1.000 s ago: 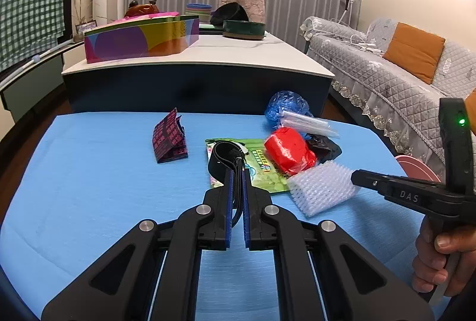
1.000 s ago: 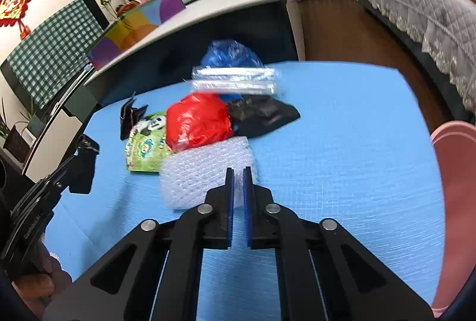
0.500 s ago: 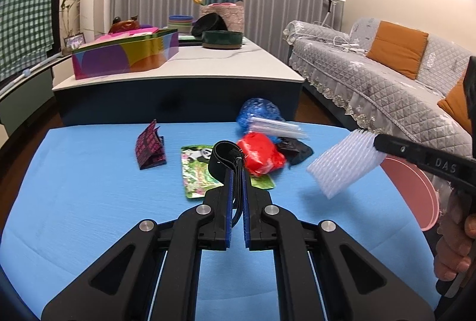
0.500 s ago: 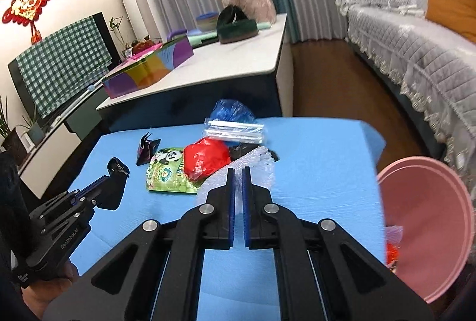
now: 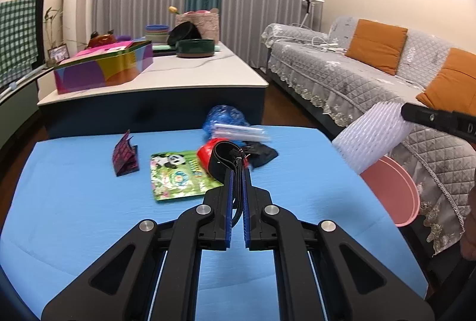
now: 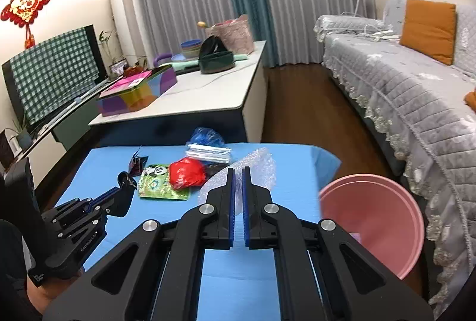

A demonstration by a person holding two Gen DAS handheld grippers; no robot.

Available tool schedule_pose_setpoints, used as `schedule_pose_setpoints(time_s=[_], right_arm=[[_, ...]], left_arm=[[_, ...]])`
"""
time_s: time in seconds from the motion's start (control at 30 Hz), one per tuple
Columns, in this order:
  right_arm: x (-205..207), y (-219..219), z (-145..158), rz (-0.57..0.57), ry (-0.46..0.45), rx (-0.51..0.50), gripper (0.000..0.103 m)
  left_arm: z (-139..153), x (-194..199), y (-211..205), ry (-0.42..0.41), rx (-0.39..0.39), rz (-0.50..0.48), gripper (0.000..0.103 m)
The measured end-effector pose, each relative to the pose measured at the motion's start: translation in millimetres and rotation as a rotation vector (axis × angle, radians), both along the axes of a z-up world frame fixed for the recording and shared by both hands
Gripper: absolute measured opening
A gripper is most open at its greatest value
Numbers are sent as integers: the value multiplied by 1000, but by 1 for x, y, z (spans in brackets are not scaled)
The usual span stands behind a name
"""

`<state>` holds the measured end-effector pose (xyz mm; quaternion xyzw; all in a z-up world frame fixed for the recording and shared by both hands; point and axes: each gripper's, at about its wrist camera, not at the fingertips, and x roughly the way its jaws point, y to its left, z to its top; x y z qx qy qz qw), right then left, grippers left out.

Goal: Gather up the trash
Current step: 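Carry the black strap and white foam net over the pink bin with both grippers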

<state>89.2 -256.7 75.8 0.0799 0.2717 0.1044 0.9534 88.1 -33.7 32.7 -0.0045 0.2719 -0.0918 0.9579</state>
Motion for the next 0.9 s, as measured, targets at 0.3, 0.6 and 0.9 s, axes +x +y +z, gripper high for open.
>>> schedule_pose_setpoints(time_s=[0.3,0.6,0.9], right_arm=[[-23,-50,38,-60,-50,2,5],[-31,-103,52,-130,-80,-44,5],[-32,-140,37,-227,-90,-5,5]], left_arm=[[18,-8,-24,-20,-26,-66,6],[27,-8,-52,-17,-42,-124,6],[29,1,-77,-13,-39,-160,6]])
